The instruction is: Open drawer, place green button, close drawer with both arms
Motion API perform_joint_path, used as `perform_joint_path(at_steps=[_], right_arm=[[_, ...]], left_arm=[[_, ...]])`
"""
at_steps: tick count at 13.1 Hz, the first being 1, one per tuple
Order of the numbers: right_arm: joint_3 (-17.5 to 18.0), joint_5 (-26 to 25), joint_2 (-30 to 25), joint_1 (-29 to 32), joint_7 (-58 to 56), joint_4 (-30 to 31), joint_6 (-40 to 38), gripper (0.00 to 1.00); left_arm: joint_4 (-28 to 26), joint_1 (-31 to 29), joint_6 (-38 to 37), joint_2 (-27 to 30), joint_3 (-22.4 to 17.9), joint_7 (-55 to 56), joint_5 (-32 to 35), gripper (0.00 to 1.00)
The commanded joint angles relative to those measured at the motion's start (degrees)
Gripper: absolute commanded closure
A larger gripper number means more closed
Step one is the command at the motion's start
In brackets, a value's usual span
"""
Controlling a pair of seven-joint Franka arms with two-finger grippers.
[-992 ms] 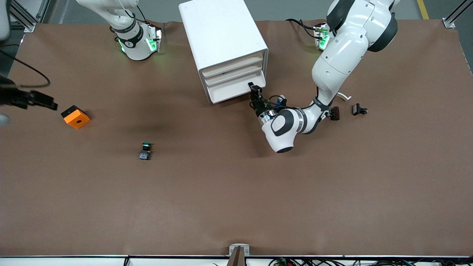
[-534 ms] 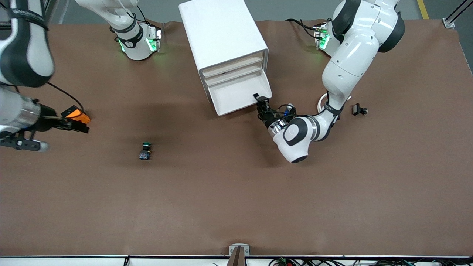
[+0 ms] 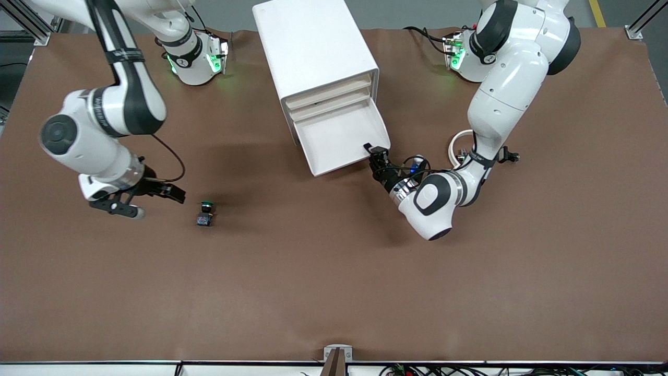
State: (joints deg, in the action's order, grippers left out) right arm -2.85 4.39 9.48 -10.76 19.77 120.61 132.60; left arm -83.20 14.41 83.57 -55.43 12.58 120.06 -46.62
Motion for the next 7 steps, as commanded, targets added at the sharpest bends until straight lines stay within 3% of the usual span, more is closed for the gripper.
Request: perform_joint_path(at_steps=[1,6,7], right_arm=[[-0.6,0.1,1.9,-1.5,1.3,3.4,7.3,0.00],[-0.7,-0.6,10.8,-1.5,1.2,3.3,18.9,0.00],[-0.7,-1.0,12.1,-1.5,1.2,3.3,20.8,0.00]], left_arm=[[0.7,-0.8,-0.4,0.2,-0.1,1.3,-1.6,0.82],[0.7,-0.9,-0.3,0.2,-0.1,1.2,-1.5,0.73],[0.7,-0.9,-0.3,0.2,-0.1,1.1,-1.5,0.63]])
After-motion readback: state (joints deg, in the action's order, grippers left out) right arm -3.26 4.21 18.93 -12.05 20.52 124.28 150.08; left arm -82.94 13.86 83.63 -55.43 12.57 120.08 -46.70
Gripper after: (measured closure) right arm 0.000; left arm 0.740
